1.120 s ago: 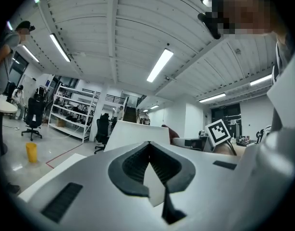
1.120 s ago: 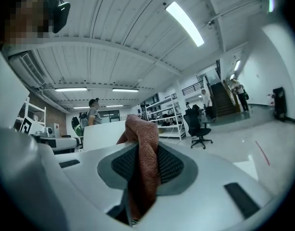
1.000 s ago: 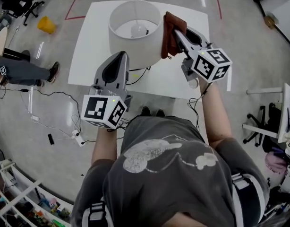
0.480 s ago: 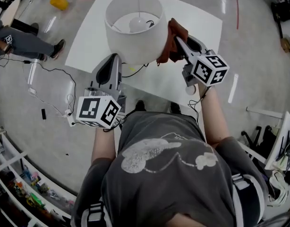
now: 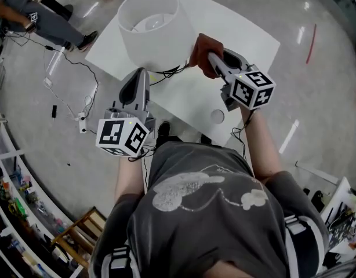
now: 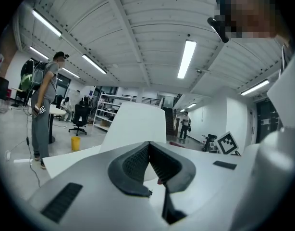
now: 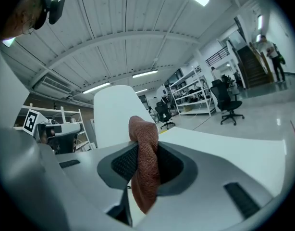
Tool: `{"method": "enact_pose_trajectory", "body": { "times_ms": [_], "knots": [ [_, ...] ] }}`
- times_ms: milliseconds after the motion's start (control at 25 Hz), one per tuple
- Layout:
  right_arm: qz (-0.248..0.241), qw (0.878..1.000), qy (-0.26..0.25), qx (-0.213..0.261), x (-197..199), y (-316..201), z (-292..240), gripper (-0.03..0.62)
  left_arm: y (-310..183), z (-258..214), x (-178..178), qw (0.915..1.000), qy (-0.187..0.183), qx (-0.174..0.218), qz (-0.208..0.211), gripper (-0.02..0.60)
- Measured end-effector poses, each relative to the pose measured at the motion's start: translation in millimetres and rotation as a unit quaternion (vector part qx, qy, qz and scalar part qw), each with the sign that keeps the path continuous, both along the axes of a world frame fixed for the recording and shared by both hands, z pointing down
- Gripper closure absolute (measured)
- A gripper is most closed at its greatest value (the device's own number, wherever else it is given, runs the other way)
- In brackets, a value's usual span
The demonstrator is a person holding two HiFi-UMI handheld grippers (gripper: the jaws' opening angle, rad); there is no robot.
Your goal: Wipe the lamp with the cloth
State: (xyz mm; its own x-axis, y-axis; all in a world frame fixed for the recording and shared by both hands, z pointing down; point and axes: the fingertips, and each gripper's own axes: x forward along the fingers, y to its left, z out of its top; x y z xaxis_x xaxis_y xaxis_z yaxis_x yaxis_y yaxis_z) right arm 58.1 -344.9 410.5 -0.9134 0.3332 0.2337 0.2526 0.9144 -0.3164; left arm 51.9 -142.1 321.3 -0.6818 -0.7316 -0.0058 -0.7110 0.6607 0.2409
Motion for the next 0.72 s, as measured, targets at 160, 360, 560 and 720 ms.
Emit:
{"method": "enact_pose_trajectory", "body": {
  "times_ms": [160,360,560,720],
  "knots": [
    [-0.025,1.000,-0.016,0.001,12,-8,-16,0.503,-4,-5,25,0.9997,-0.002,0.002,-0.025,0.574],
    [-0.054,0.997,-0.049,0.000,19,-6,-42,0.503,-7,-11,44,0.9988,-0.017,0.005,-0.046,0.574],
    [-0.083,0.993,-0.083,-0.003,3,13,-76,0.503,-5,-24,36,0.9980,-0.032,0.011,-0.053,0.574],
    [-0.099,0.988,-0.112,0.045,-13,30,-104,0.503,-2,-37,21,0.9975,-0.049,0.019,-0.046,0.574]
  ]
}}
